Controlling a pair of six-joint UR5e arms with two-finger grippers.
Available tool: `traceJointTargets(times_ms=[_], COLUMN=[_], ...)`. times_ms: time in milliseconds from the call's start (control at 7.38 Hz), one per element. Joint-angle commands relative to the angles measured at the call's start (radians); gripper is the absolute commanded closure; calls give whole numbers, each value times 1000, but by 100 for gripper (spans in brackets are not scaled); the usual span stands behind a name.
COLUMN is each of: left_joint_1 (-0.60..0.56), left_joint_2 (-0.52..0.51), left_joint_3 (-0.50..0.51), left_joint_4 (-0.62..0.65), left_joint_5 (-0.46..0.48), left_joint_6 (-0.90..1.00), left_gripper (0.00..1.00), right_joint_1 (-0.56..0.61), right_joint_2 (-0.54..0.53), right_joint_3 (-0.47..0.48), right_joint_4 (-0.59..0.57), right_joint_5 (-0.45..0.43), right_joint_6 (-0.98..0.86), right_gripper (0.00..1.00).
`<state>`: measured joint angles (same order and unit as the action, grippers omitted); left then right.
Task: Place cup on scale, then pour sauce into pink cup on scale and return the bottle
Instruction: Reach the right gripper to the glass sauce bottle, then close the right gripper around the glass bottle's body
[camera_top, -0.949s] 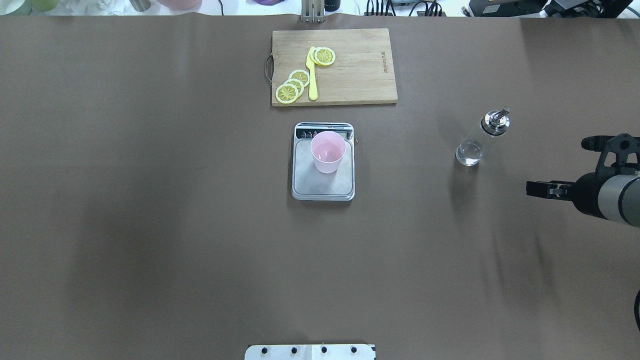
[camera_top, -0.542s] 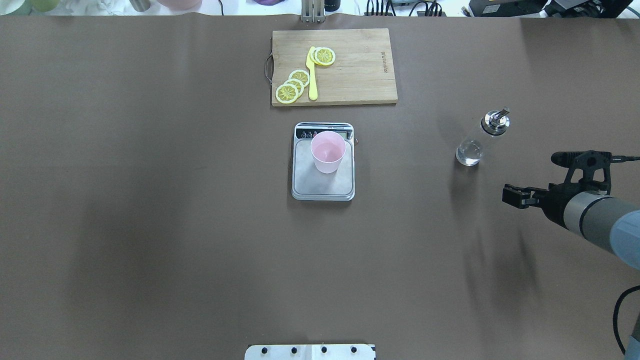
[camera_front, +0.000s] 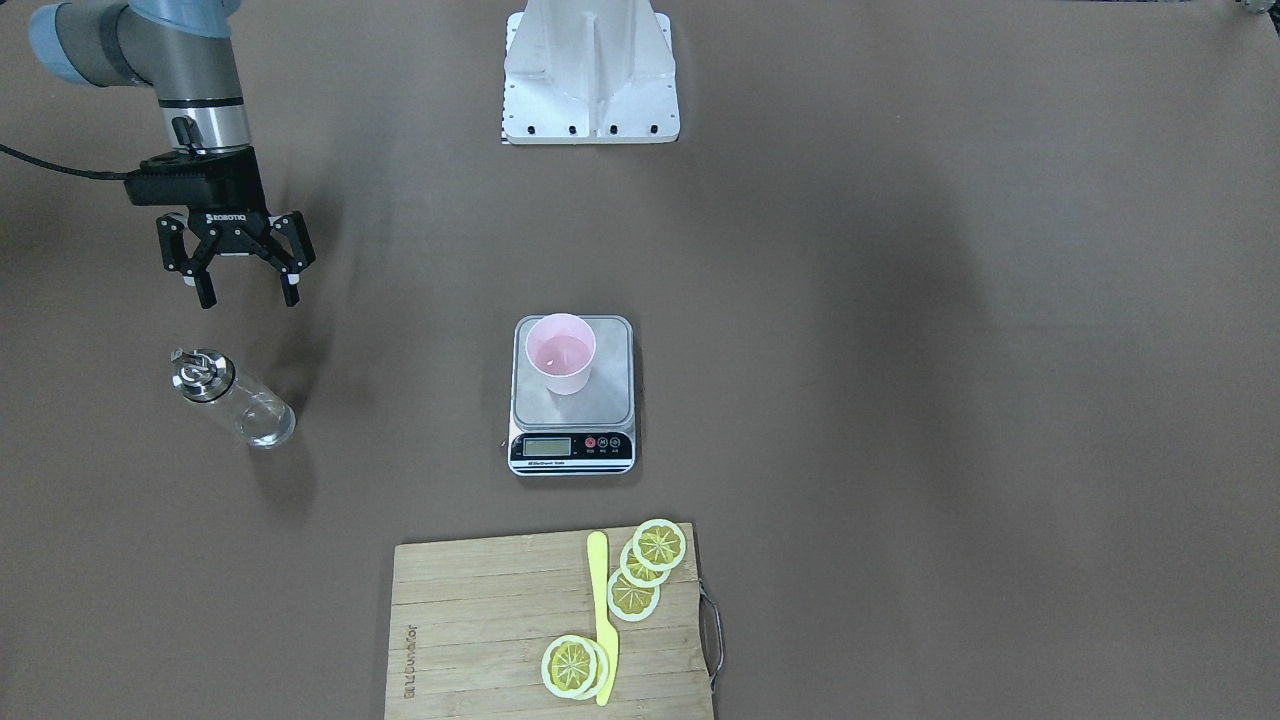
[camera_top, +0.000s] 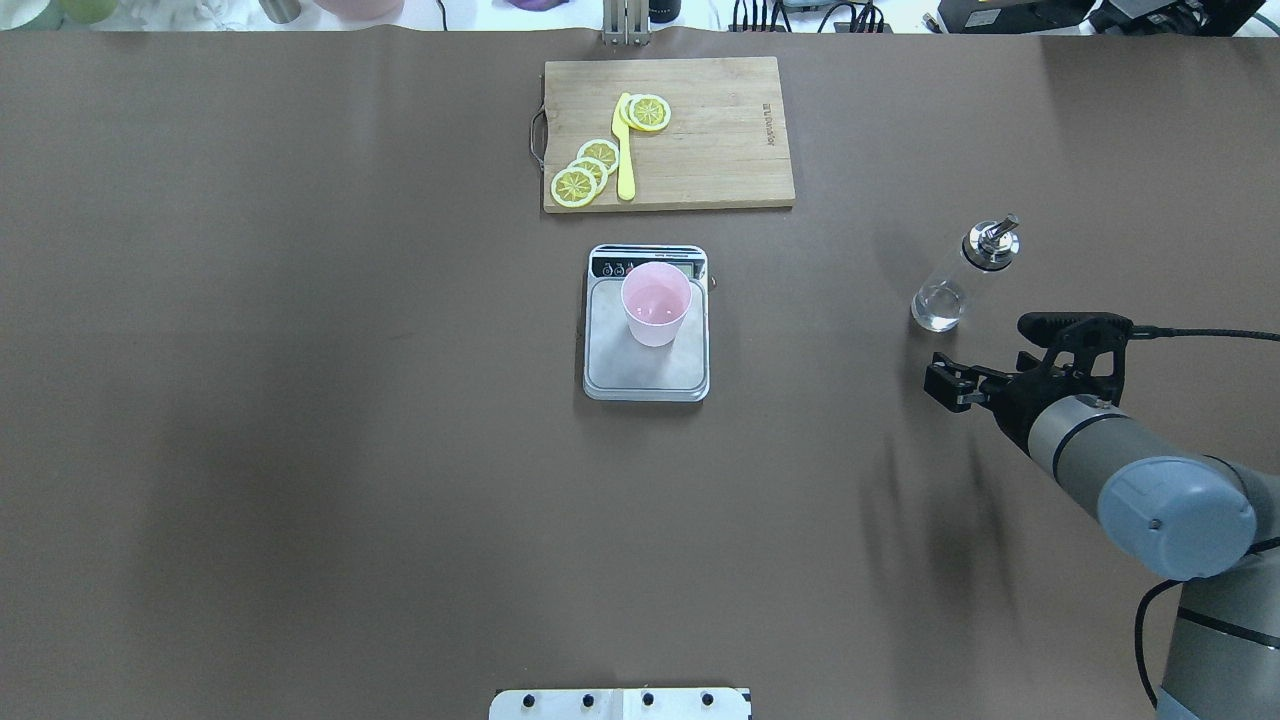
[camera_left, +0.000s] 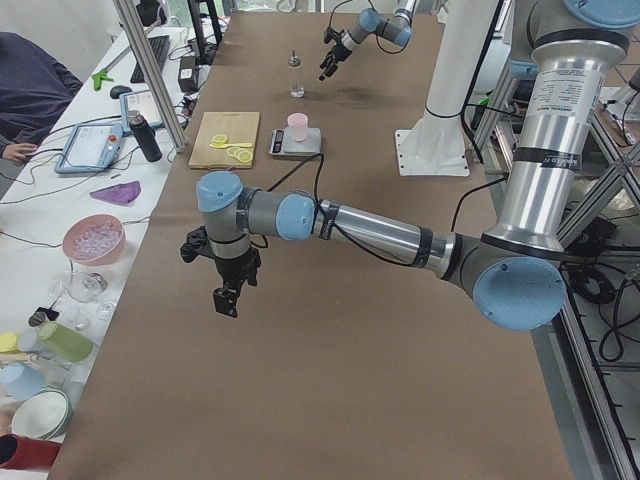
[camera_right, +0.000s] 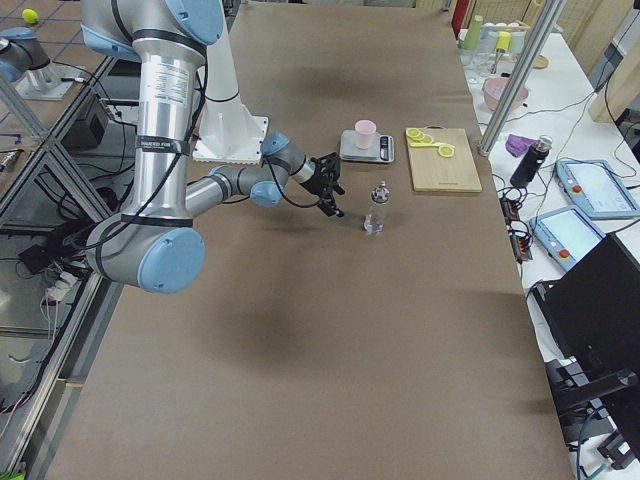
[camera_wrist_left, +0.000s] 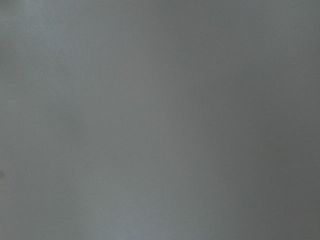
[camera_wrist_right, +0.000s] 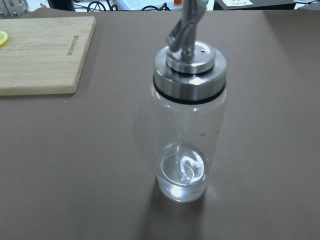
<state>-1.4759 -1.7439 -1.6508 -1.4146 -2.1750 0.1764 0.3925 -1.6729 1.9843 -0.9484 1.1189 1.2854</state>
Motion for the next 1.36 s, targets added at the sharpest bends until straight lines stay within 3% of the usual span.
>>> traceJointTargets(times_ms=[0, 407, 813, 1220], left_joint_1=[2, 2, 2, 5], left_joint_2=[6, 6, 4, 4], left_joint_3=[0, -3, -1, -1], left_joint_4=[-1, -1, -1, -1], left_joint_5=[0, 0, -2, 0], left_joint_6=[0, 0, -2, -3], left_gripper=[2, 2, 2, 2], right_joint_1=[-30, -49, -49, -14], right_joint_2=[36, 38, 100, 130], right_joint_3=[-32, -122, -200, -220], right_joint_4=[-7, 0, 2, 3], right_joint_5=[-73, -200, -228, -235], right_joint_6=[19, -63, -64, -107], right_gripper=[0, 5, 5, 5])
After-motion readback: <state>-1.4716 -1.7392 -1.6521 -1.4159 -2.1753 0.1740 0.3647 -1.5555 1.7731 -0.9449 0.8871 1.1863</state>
